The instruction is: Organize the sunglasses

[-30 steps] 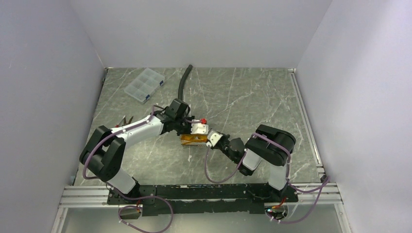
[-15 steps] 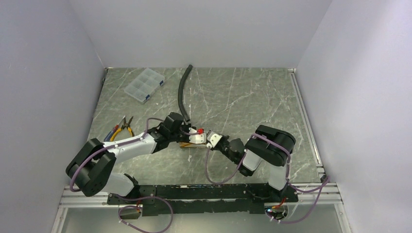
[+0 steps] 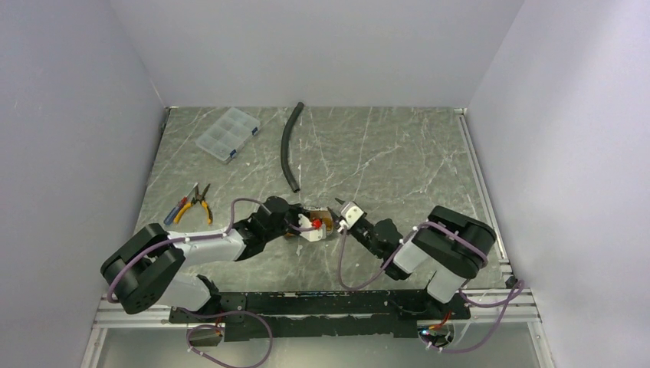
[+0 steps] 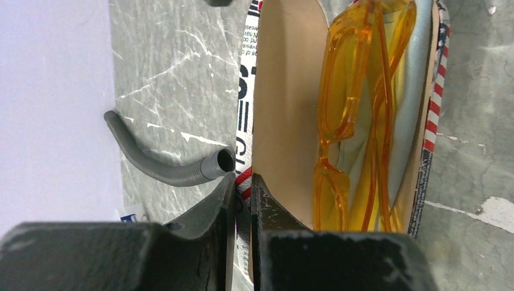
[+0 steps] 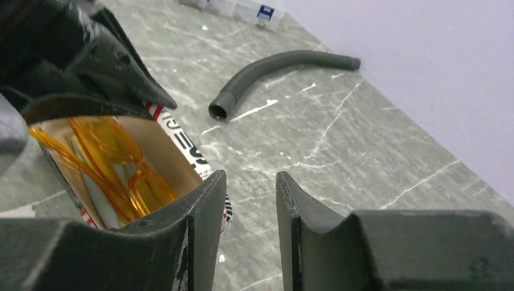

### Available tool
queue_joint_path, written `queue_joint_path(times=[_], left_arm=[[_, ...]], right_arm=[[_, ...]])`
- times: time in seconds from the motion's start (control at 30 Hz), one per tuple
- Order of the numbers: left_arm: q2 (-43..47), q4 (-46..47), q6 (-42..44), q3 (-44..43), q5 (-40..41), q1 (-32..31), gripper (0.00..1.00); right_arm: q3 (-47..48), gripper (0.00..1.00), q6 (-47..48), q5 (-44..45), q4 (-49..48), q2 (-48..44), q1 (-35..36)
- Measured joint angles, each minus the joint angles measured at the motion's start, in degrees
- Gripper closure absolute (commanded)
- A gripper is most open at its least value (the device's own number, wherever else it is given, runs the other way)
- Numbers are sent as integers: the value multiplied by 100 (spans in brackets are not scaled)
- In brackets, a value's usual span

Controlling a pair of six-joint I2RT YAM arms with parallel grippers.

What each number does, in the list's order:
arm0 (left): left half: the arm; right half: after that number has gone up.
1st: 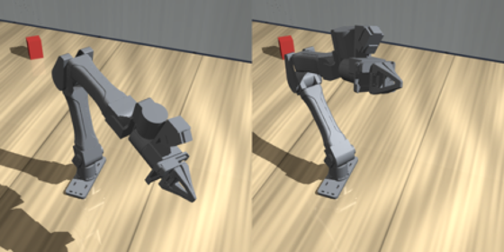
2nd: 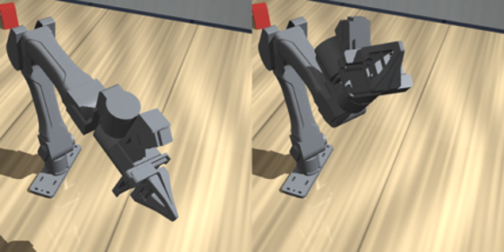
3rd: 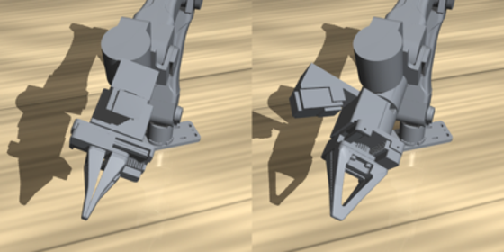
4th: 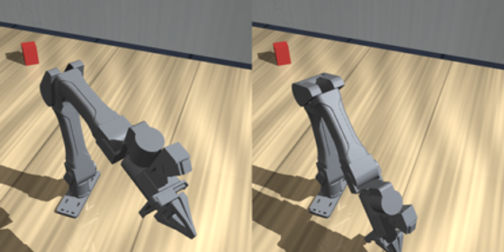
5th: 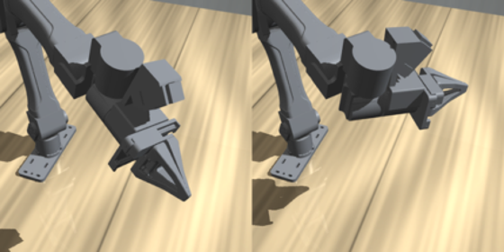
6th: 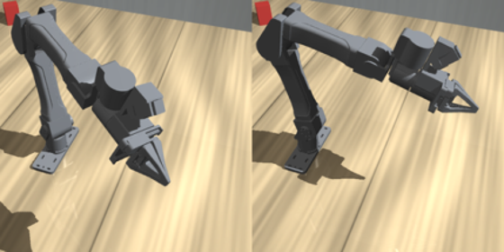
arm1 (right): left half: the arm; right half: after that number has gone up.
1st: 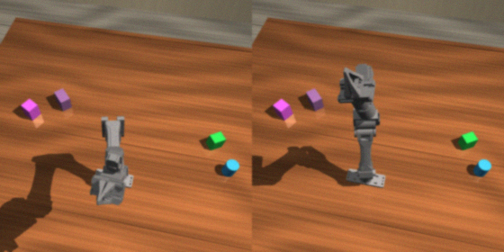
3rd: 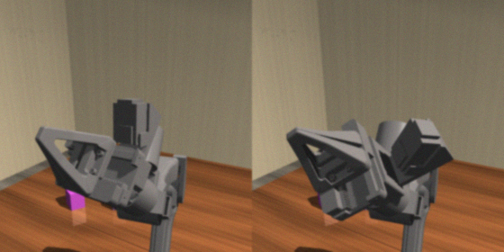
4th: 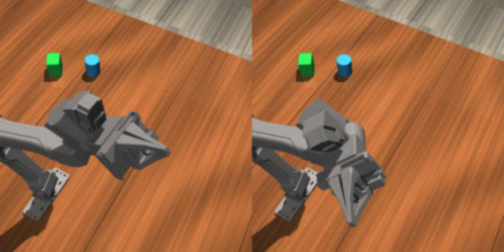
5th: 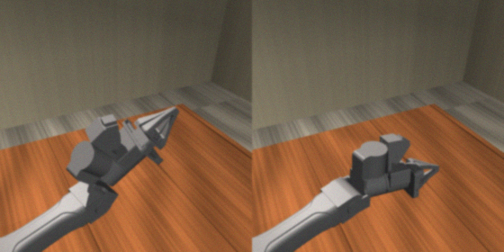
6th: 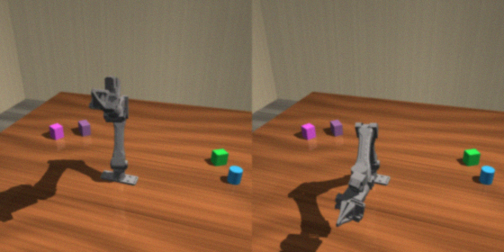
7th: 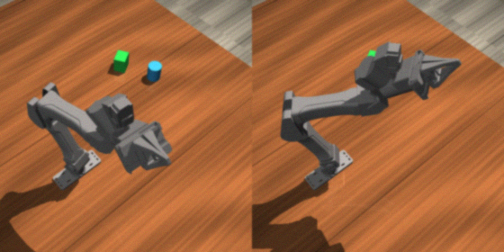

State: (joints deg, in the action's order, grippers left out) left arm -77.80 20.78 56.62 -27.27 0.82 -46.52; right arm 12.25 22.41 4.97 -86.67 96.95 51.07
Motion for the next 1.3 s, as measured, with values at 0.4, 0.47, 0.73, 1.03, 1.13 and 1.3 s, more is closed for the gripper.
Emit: queue_joint_path(times=[0.4,0.47,0.73,1.03,1.13,1.3], left_arm=[[37,994,455,531,356,-282,97],[37,1268,584,693,426,-378,97],[37,2253,1095,1303,789,-835,97],[63,2745,1266,1683,1285,-1504,97],[116,2754,1274,1753,1412,-1705,97],[203,2778,1281,1871,1650,-1980,97]], right_arm=[[1191,28,-1674,-1517,3648,-2345,-1639],[1978,17,-1825,-1784,4763,-2398,-1729],[4131,11,-1991,-2830,7890,-1180,-1755],[4487,23,-1812,-3724,9768,52,-1639],[4489,22,-1808,-3875,9816,122,-1585],[4489,21,-1816,-4100,9794,170,-1482]])
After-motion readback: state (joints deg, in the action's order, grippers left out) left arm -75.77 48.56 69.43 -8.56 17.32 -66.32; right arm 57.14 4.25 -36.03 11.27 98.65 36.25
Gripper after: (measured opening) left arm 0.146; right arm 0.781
